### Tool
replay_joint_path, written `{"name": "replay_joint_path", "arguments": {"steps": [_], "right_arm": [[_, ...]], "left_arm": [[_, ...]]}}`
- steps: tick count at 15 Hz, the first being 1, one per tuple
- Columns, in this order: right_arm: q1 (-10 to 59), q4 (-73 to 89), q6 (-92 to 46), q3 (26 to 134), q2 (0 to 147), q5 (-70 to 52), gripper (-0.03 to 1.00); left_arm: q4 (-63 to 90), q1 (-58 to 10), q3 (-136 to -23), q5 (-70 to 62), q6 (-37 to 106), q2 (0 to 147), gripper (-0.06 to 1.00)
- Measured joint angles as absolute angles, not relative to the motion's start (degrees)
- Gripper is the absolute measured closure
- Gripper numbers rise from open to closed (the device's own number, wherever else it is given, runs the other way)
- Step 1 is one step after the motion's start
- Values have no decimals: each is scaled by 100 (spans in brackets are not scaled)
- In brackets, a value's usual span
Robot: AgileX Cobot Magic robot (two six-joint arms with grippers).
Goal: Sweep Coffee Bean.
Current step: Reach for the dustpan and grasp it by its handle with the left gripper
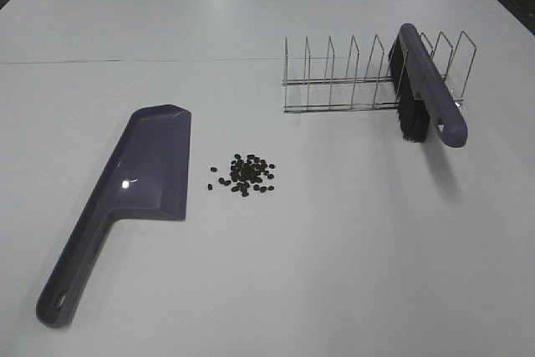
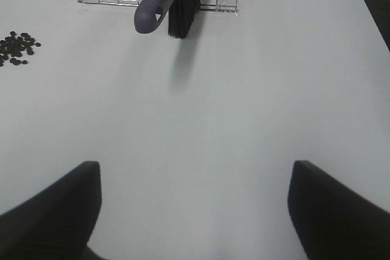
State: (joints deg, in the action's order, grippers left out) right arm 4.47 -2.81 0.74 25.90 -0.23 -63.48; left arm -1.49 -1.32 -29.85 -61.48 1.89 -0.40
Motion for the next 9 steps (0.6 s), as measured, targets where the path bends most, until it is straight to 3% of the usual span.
{"name": "replay_joint_path", "arguments": {"steps": [9], "right_arm": [[447,-281,74,2590,-23,-6348,23]], "left_arm": [[-149,-132,-2985,-6148,183,-40,4]]}}
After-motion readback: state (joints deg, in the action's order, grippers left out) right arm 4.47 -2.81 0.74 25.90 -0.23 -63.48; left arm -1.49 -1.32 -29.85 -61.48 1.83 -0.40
